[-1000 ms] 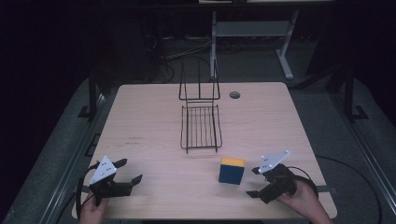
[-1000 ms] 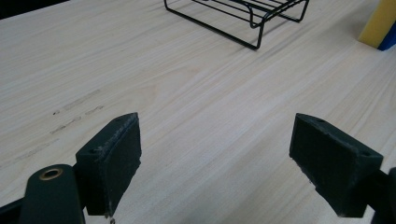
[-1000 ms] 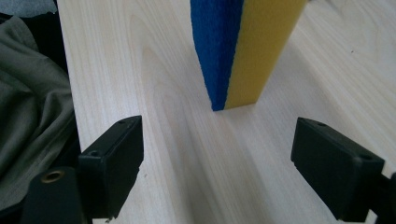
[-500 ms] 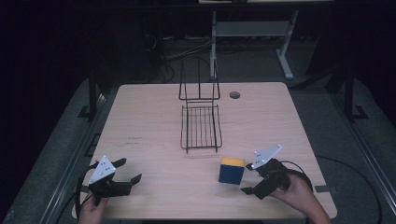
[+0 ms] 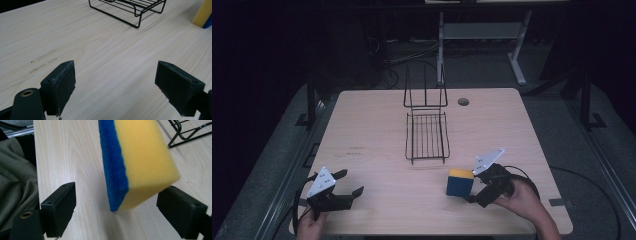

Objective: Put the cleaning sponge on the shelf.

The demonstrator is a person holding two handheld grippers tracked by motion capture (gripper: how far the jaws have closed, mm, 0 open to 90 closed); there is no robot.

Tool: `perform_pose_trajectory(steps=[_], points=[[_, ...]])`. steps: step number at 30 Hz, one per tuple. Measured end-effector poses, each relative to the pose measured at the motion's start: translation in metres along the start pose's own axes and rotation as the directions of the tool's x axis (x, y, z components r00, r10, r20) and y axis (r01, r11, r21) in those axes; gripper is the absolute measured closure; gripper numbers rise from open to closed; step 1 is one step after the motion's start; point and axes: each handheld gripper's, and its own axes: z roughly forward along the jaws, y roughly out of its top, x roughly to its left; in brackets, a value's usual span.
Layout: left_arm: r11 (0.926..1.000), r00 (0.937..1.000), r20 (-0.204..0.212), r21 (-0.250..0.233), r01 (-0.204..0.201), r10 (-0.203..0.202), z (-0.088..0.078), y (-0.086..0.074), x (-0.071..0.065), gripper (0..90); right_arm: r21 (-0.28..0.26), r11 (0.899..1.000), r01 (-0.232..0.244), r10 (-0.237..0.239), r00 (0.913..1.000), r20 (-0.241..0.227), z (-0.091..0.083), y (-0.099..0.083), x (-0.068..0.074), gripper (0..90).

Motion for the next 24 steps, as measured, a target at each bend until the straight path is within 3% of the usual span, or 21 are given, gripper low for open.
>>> perform_pose_trajectory(steps=[16,24], points=[[1.0000,1.0000,0.002,-0.001,-0.004,0.004,0.0001,0.0006,-0.0002,16.2,0.012,1.000,0.009,-0.009,0.9999,0.005,0.0067,0.0053,-0.0066,22.2],[1.0000,1.0000,0.002,-0.001,-0.003,0.003,0.0001,0.0003,0.0000,16.2,0.022,0.999,0.029,-0.029,0.9993,0.024,0.0103,0.0057,-0.0087,35.7]])
